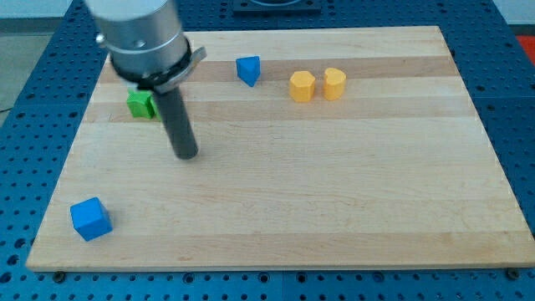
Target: Slide the blue triangle towards the center
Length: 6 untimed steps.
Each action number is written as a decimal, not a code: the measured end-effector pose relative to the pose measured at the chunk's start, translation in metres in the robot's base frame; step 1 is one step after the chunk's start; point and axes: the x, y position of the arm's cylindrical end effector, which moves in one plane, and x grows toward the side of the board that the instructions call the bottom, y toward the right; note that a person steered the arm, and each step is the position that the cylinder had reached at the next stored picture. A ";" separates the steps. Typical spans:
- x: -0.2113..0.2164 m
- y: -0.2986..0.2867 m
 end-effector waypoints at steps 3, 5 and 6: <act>-0.127 0.002; -0.188 0.024; -0.190 0.069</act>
